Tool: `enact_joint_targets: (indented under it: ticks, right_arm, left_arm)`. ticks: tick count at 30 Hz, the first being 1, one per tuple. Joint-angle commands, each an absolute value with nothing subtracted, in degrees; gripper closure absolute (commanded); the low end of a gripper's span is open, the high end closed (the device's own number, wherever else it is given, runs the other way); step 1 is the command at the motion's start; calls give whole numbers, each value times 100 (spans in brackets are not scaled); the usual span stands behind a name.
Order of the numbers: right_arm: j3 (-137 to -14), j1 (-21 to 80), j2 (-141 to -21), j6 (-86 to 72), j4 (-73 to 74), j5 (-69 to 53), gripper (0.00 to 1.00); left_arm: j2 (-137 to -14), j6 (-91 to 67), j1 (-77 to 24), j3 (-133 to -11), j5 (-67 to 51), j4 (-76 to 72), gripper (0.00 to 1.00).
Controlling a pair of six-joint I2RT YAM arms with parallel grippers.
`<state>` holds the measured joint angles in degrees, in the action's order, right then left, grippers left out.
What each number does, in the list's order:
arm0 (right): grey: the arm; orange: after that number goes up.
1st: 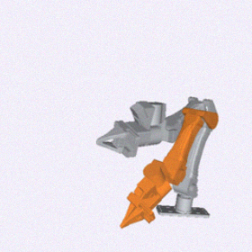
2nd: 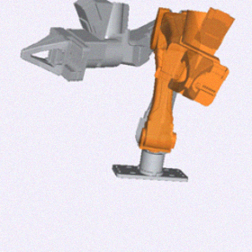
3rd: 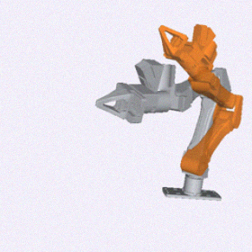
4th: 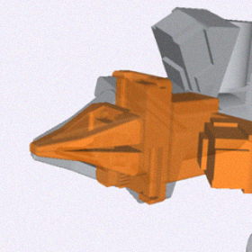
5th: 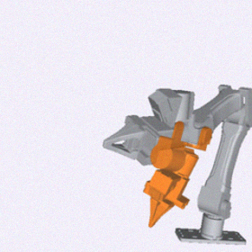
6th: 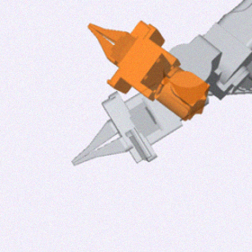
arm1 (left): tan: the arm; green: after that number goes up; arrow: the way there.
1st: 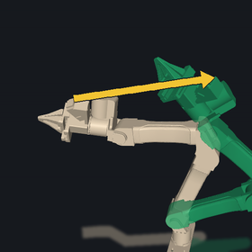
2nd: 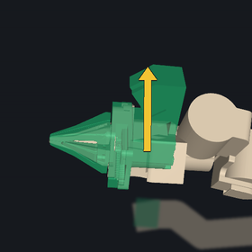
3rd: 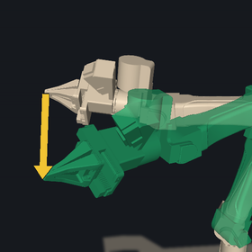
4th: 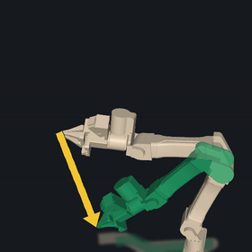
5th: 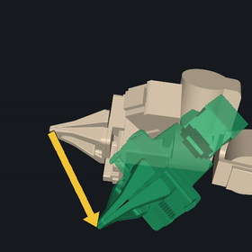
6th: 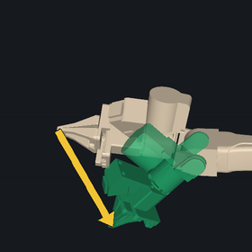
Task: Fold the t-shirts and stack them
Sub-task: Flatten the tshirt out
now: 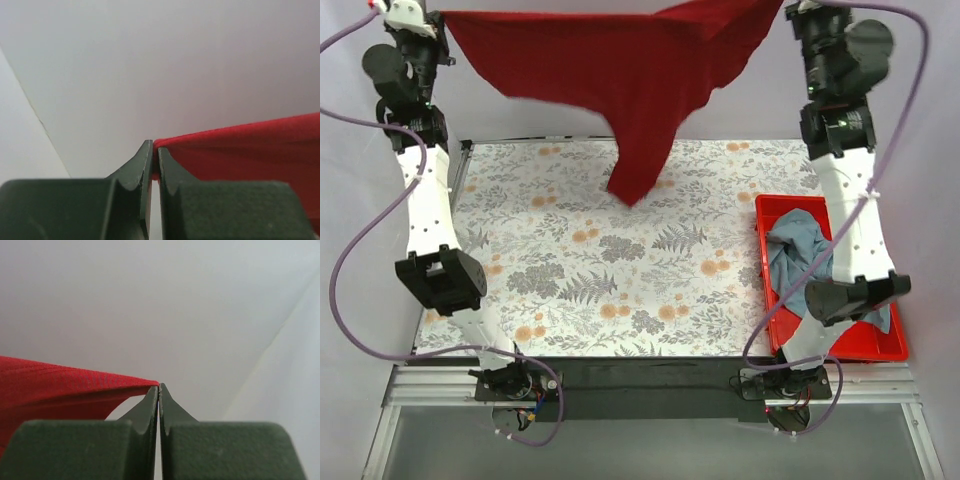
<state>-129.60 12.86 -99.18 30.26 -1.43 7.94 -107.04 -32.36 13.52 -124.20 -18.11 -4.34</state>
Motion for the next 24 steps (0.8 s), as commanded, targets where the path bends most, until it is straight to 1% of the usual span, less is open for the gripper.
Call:
enact_joint_targets:
  ticks: [1, 3, 4, 6, 7, 8, 9, 10, 11, 12, 14, 15, 17, 18, 20, 22, 24]
  right_arm:
    - [-12774, 1222, -9370, 3383, -1555, 905, 99]
    - [-12282, 1222, -9264, 3384, -1486, 836, 99]
    - [-11487, 1222, -8959, 3462, -1511, 626, 99]
    - [-10604, 1222, -8650, 3454, -1486, 475, 99]
    - [-10182, 1222, -8266, 3506, -1468, 231, 99]
    - [-9203, 1222, -8044, 3507, -1450, 133, 99]
    - [-8837, 1230, -7824, 3489, -1328, 45, 99]
    - [-8424, 1230, -7413, 3489, -1162, -348, 99]
    - [-8081, 1248, -7183, 3550, -795, -465, 99]
    - [-7390, 1257, -6963, 3603, -643, -588, 99]
    - [-6797, 1309, -6330, 3866, -335, -808, 99]
    - [-6307, 1318, -6015, 3963, -12, -878, 99]
    - [-5908, 1327, -5784, 4104, 516, -1176, 99]
    - [-5523, 1345, -5618, 4366, 858, -1300, 99]
    - [-5152, 1485, -5555, 4525, 1158, -1502, 99]
    - [-4862, 1782, -5633, 4886, 1808, -1608, 99]
    - [-4694, 1977, -5747, 4983, 2099, -1547, 99]
  left_arm:
    - [-9880, -3314, 1722, -11674, -1995, -1730, 100]
    - [-9590, -3383, 1854, -11025, -2379, -1906, 100]
    - [-9493, -3366, 1959, -10404, -2573, -1899, 100]
    - [-9116, -3165, 1995, -9672, -3134, -1925, 100]
    - [-8975, -2790, 2004, -8807, -3373, -1907, 100]
    - [-8791, -2534, 1995, -8389, -3532, -1916, 100]
    - [-8450, -2340, 2004, -7863, -3611, -1994, 100]
    - [-8237, -2164, 2065, -7066, -3917, -1969, 100]
    - [-8061, -1631, 2118, -6640, -4111, -1873, 100]
    - [-7703, -1409, 2162, -6296, -4270, -1637, 100]
    - [-7402, -691, 2364, -5463, -4726, -1250, 100]
    - [-7131, -311, 2486, -5267, -4885, -656, 100]
    - [-6936, 339, 2531, -4671, -5114, -143, 100]
    - [-6865, 1126, 2549, -4502, -5176, 512, 100]
    - [-6776, 1851, 2549, -4246, -5308, 1070, 100]
    - [-6898, 2975, 2540, -4070, -5318, 2088, 100]
    - [-7092, 3758, 2549, -3964, -4985, 3052, 100]
